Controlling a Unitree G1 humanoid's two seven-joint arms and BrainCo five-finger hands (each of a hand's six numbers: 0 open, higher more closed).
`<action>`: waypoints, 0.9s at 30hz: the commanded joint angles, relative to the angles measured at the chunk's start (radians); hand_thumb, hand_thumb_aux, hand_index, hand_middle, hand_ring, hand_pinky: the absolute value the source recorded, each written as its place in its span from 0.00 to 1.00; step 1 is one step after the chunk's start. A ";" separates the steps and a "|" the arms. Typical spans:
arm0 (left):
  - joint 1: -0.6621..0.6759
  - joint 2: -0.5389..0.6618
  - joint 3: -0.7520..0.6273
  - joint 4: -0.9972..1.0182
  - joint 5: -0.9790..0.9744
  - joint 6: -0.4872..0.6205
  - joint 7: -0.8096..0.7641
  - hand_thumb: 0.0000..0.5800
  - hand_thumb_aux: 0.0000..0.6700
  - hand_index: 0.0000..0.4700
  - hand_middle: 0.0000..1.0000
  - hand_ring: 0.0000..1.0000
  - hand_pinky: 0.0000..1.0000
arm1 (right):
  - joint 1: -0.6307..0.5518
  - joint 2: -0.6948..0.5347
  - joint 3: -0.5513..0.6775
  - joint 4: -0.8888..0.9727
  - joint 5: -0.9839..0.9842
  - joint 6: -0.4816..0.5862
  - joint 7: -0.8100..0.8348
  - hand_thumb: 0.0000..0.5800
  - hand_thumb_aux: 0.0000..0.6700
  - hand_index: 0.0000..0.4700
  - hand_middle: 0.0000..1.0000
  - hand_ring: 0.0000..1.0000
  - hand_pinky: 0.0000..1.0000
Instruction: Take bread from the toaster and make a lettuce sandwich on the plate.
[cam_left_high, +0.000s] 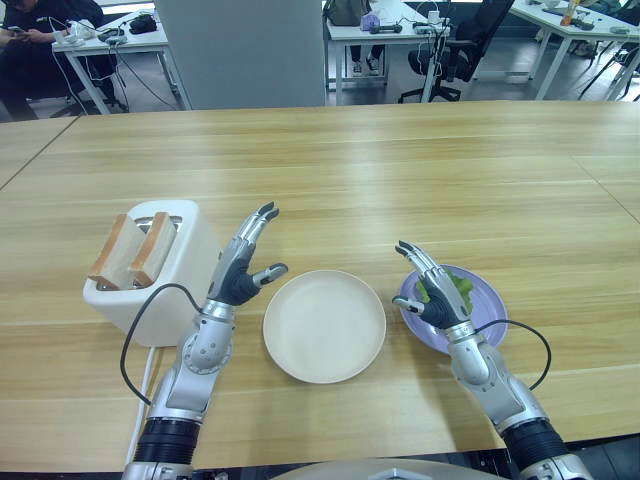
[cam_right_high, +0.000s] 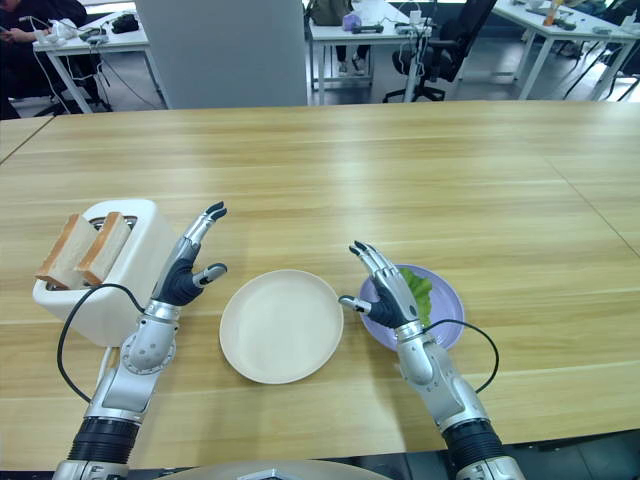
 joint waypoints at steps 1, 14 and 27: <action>0.006 0.008 -0.008 0.002 0.012 0.009 -0.005 0.00 0.00 0.00 0.00 0.00 0.00 | 0.006 -0.005 0.005 -0.001 0.008 0.007 0.000 0.00 0.00 0.00 0.00 0.00 0.00; 0.005 0.031 0.045 -0.064 0.097 0.067 0.046 0.00 0.00 0.00 0.00 0.00 0.00 | 0.004 -0.003 -0.008 -0.021 0.018 0.007 -0.017 0.00 0.00 0.00 0.00 0.00 0.00; -0.036 0.399 0.258 -0.228 0.468 0.613 -0.206 0.00 0.00 0.00 0.00 0.00 0.00 | 0.004 -0.016 -0.020 -0.024 0.021 0.015 -0.027 0.00 0.00 0.00 0.00 0.00 0.00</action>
